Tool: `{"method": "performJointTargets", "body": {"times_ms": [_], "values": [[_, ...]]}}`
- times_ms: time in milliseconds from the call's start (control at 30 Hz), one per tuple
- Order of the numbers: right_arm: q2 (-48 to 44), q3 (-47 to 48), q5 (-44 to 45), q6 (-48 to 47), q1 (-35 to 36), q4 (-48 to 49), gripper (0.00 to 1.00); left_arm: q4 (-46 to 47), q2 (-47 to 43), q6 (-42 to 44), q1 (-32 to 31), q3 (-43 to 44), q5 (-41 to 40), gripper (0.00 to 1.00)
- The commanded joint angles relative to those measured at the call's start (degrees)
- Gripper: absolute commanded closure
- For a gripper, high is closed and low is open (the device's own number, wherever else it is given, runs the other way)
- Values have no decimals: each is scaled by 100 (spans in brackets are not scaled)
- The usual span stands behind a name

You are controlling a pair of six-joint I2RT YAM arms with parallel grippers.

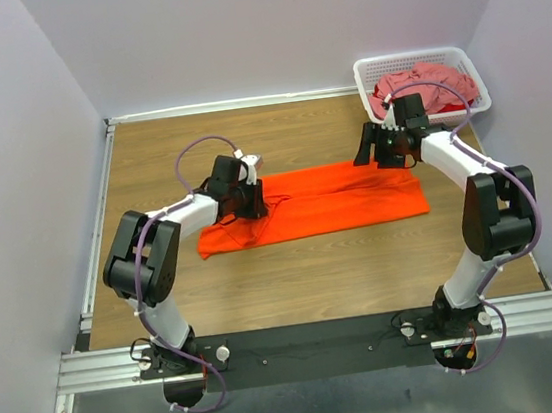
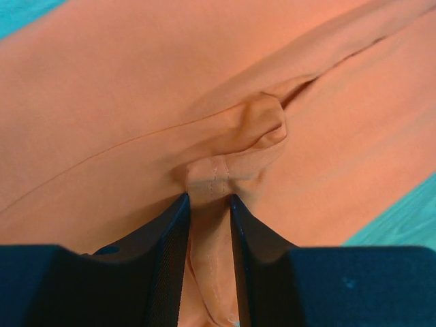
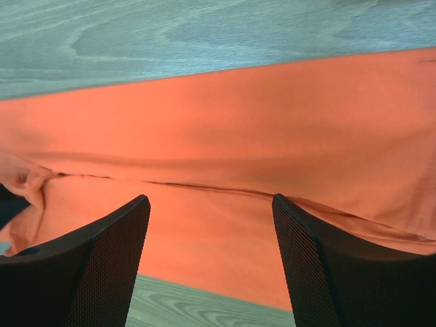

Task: Fold and stack the t-shirts
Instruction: Fold the tshirt

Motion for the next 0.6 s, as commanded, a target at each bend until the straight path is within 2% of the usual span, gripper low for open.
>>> {"method": "performJointTargets", "body": {"times_ms": [0, 267, 433, 567], "values": [[-131, -58, -178, -91, 46, -38, 20, -82, -322, 89, -220, -96, 459, 62], [-87, -5, -266, -109, 186, -38, 20, -557, -613, 317, -887, 35, 653, 62], [18, 21, -354, -126, 344, -46, 20, -812, -376, 466, -1441, 246, 1005, 62], [80, 100, -451, -232, 660, -47, 20, -777, -673, 353, -1530, 264, 936, 62]]}}
